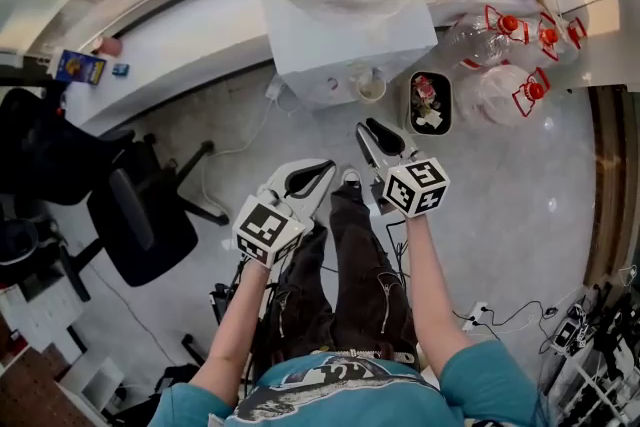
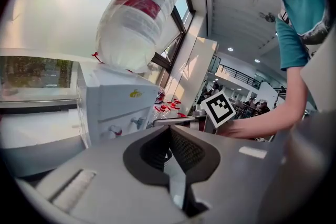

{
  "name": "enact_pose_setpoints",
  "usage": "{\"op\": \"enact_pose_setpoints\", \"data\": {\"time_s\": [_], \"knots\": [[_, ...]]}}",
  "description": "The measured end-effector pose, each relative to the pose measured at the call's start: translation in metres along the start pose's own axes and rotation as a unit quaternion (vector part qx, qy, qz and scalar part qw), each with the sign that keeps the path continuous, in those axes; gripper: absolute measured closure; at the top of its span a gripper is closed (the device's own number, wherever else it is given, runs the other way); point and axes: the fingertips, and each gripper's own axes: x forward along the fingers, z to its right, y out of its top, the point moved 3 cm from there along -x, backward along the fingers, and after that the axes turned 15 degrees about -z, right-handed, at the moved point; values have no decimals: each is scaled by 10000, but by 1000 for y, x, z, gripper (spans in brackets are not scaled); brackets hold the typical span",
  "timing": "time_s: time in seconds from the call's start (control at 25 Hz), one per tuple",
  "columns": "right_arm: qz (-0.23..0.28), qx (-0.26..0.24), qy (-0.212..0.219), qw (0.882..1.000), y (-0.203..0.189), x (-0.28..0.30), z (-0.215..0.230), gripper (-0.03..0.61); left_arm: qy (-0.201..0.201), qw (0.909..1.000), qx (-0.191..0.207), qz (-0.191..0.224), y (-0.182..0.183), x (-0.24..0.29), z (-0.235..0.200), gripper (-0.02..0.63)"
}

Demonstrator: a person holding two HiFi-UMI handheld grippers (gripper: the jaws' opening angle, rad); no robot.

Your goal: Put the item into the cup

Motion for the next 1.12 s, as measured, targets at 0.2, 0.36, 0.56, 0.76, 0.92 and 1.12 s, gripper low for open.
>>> {"op": "enact_pose_setpoints", "data": {"time_s": [0.2, 0.36, 0.56, 0.76, 0.92, 1.12], "knots": [[246, -43, 13, 9997, 19, -23, -26, 486, 13, 9998, 161, 63, 8, -18, 9, 607], [325, -218, 74, 9992, 29, -38, -46, 494, 3, 9997, 225, -5, 14, -37, 23, 607], [409, -424, 194, 9981, 36, -61, -78, 505, 62, 9997, 222, 81, 17, -71, 40, 607], [412, -726, 382, 9958, 34, -78, -120, 505, 89, 9994, 192, 287, 12, -103, 51, 607], [416, -901, 449, 9940, 27, -88, -152, 505, 106, 9986, 227, 466, 9, -125, 60, 607], [500, -1032, 579, 9917, 14, -99, -196, 517, 138, 9977, 279, 604, 2, -152, 72, 607]]}}
